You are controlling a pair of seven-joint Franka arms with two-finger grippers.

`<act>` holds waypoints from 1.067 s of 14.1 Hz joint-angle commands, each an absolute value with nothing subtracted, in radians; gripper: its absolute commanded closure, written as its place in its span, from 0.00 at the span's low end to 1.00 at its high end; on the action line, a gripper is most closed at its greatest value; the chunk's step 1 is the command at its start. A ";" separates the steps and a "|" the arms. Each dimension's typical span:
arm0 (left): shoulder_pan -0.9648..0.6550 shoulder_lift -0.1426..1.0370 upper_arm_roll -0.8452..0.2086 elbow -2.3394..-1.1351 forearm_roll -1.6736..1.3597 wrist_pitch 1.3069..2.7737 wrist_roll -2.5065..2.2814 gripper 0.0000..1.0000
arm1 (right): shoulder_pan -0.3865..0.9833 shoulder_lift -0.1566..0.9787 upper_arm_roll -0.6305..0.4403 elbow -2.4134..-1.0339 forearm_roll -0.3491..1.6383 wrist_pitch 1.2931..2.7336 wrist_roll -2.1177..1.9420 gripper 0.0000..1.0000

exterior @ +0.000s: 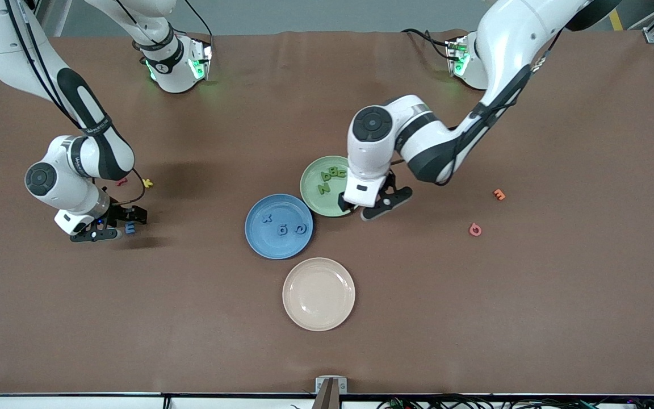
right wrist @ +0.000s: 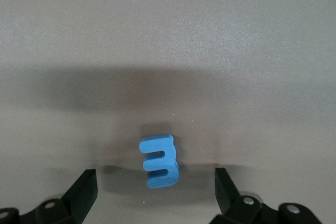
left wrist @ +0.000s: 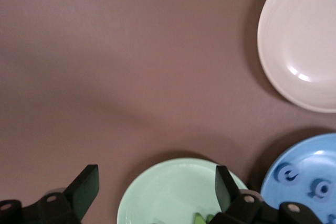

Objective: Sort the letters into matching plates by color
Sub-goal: 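Grasp the blue m with the right gripper while the left gripper withdraws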

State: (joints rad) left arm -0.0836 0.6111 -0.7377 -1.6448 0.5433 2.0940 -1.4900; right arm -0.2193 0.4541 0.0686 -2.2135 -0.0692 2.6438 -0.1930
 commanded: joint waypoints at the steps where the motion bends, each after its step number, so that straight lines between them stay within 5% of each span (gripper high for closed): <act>1: -0.026 0.528 -0.744 -1.649 0.540 2.050 -1.412 0.03 | -0.242 0.459 0.089 -2.210 -0.084 2.652 -0.202 0.09; 7: 0.259 0.411 -0.853 -1.649 0.463 1.941 -1.068 0.03 | -0.241 0.463 0.089 -2.204 -0.084 2.652 -0.202 0.19; 13: 0.685 0.405 -1.164 -1.617 0.413 1.772 -0.786 0.02 | -0.238 0.463 0.089 -2.200 -0.084 2.652 -0.202 0.28; 15: 0.687 0.405 -1.152 -1.568 0.388 1.677 -0.689 0.02 | -0.238 0.463 0.089 -2.200 -0.084 2.649 -0.202 0.32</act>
State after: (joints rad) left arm 0.6819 0.4168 -1.1494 -1.6085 0.4234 1.7565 -0.7730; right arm -0.2193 0.4556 0.0741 -2.2095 -0.0692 2.6479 -0.1944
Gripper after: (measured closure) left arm 0.022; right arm 0.273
